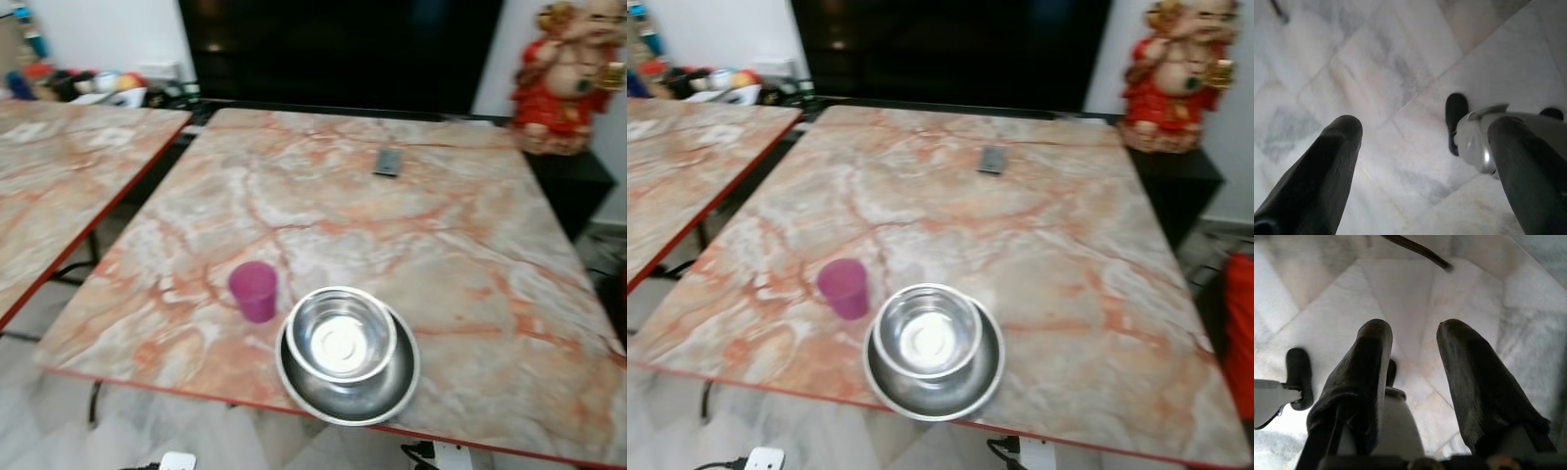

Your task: Setting the table

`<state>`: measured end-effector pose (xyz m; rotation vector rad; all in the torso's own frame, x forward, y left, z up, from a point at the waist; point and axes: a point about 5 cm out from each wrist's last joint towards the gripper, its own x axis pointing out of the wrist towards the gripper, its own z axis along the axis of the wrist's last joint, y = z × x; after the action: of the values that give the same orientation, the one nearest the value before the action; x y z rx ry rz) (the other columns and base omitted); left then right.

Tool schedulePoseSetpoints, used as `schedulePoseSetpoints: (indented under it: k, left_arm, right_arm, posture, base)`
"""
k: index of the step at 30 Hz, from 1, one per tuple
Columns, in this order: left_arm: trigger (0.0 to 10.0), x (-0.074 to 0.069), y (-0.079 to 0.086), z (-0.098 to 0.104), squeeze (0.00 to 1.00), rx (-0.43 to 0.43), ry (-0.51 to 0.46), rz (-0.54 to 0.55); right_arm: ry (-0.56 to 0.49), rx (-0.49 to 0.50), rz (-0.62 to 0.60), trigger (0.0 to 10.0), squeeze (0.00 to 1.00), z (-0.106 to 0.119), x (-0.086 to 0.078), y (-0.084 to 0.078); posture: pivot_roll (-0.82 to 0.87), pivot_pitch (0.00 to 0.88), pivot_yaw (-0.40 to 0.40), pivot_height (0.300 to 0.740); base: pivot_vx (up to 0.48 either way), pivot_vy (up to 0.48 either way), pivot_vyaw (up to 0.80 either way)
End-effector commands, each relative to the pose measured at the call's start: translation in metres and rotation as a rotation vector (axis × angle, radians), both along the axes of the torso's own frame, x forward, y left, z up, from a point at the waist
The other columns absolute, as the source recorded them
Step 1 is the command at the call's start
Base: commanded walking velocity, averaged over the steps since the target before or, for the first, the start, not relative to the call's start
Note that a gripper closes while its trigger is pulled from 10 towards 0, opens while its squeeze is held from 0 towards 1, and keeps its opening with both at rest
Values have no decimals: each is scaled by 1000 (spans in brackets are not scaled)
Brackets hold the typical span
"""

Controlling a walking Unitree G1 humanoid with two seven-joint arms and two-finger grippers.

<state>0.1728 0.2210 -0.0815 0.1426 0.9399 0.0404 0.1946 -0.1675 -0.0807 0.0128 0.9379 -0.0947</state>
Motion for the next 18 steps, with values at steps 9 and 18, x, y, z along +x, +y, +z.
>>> schedulePoseSetpoints:
  k: [9,18]
  left_arm:
    - [10000,-10,2,-4,0,-2,22,34]
    - [10000,-10,3,-5,0,-2,38,50]
  right_arm:
    - [32,0,17,10000,0,-2,-3,-1]
    - [21,4,19,10000,0,-1,-2,-1]
  posture:
    - [18,82,-6,740]
    - [19,79,-7,740]
  base:
    - [0,0,67]
    - [0,116,0]
